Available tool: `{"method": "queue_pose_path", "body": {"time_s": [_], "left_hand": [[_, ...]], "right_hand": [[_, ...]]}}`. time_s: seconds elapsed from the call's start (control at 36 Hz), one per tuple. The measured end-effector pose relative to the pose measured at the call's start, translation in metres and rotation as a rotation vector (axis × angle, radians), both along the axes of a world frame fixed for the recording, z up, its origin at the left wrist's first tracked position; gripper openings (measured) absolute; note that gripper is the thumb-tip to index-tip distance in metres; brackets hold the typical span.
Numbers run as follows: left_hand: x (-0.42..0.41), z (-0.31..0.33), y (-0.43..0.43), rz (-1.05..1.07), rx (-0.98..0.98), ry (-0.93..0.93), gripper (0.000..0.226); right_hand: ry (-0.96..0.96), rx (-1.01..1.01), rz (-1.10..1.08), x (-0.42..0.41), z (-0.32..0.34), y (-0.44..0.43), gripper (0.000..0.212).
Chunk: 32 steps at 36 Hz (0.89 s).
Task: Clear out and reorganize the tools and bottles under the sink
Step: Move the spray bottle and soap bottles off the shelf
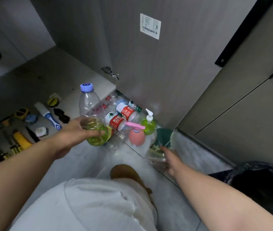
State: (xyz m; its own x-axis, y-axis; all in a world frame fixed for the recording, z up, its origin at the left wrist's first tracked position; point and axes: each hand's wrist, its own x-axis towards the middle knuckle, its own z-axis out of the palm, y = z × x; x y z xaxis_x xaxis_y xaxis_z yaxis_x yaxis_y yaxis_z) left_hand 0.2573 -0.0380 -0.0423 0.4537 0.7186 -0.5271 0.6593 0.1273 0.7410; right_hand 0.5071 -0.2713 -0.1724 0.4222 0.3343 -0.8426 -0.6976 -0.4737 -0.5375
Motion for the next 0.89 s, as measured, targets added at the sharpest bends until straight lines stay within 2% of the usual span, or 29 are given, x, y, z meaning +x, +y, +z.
{"method": "queue_pose_path", "body": {"time_s": [0.06,0.19,0.31,0.36,0.42,0.47,0.53,0.58,0.64,0.67,0.72,0.78,0.83,0.89], "left_hand": [[-0.008,-0.013,0.004,-0.01,-0.013,0.006,0.085],[-0.018,-0.032,0.0,-0.017,-0.037,-0.043,0.09],[-0.019,-0.038,-0.009,-0.011,-0.049,-0.034,0.087],[-0.016,-0.039,-0.015,-0.03,-0.052,-0.044,0.081],[-0.013,-0.04,-0.021,-0.02,-0.058,-0.048,0.077],[-0.009,-0.039,-0.028,-0.008,-0.058,-0.045,0.08],[-0.006,-0.039,-0.035,-0.022,-0.036,-0.06,0.083],[-0.002,-0.036,-0.041,-0.051,0.001,-0.075,0.085],[0.003,-0.033,-0.048,-0.079,0.048,-0.082,0.08],[0.005,-0.031,-0.051,-0.089,0.067,-0.085,0.078],[0.01,-0.028,-0.055,-0.127,0.084,-0.11,0.073],[0.013,-0.027,-0.058,-0.19,0.113,-0.134,0.07],[0.013,-0.027,-0.059,-0.231,0.147,-0.141,0.068],[0.01,-0.025,-0.057,-0.232,0.173,-0.128,0.069]], "right_hand": [[-0.037,-0.038,-0.001,0.0,-0.005,0.014,0.054],[0.047,-0.131,0.115,0.001,-0.022,0.039,0.06],[-0.023,-0.222,0.134,0.004,-0.039,0.039,0.083],[-0.104,-0.316,0.129,0.004,-0.037,0.039,0.105],[-0.255,-0.496,0.127,0.002,-0.032,0.038,0.117],[-0.437,-0.644,0.096,0.0,-0.023,0.036,0.114],[-0.575,-0.675,0.051,-0.004,-0.013,0.035,0.1],[-0.642,-0.564,0.061,-0.01,0.004,0.037,0.067],[-0.613,-0.27,0.115,-0.02,0.025,0.044,0.025],[-0.568,-0.115,0.177,-0.027,0.04,0.049,0.015],[-0.441,0.174,0.396,-0.043,0.068,0.058,0.027],[-0.31,0.376,0.609,-0.056,0.088,0.067,0.053],[-0.283,0.453,0.719,-0.068,0.103,0.076,0.067],[-0.38,0.465,0.733,-0.073,0.109,0.084,0.066]]}}
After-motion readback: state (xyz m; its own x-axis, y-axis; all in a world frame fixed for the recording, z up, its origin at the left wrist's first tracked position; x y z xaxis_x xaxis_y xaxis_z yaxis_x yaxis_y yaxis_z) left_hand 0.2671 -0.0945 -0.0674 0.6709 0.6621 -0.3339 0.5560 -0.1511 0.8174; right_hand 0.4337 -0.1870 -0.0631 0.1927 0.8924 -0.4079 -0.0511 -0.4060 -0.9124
